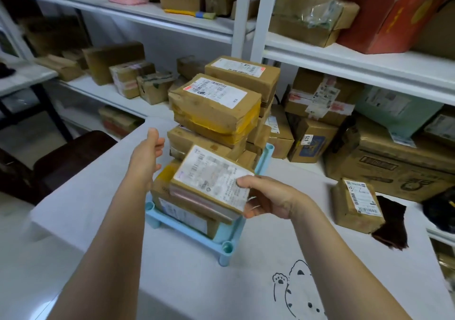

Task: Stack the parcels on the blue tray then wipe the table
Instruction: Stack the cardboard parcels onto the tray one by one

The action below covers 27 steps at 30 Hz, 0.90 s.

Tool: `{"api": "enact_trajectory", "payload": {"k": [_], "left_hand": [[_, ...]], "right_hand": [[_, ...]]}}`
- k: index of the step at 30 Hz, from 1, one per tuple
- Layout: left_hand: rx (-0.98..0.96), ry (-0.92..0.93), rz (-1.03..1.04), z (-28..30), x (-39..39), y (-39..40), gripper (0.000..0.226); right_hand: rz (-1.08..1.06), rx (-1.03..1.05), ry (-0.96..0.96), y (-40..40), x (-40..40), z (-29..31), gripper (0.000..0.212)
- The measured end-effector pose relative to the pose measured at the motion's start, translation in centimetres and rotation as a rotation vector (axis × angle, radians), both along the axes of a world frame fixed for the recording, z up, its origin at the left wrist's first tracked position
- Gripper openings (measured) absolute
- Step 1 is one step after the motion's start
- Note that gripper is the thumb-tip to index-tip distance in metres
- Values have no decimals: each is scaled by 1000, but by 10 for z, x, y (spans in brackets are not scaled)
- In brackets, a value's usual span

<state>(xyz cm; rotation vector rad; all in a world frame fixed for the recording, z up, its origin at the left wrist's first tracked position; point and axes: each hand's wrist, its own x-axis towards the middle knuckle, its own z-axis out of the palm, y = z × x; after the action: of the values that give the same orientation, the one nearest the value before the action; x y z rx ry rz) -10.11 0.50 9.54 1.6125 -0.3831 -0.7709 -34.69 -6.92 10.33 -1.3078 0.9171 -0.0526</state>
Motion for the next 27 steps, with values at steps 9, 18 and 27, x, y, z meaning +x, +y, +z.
{"api": "enact_trajectory", "payload": {"k": [9, 18, 27], "left_hand": [[-112, 372, -153, -11, 20, 2, 89], [-149, 326, -341, -13, 24, -13, 75], [-123, 302, -292, -22, 5, -19, 43]], "right_hand": [[-149, -106, 129, 8, 61, 2, 50], [-246, -137, 215, 13, 73, -9, 54], [-348, -282, 263, 5, 70, -13, 49]]}}
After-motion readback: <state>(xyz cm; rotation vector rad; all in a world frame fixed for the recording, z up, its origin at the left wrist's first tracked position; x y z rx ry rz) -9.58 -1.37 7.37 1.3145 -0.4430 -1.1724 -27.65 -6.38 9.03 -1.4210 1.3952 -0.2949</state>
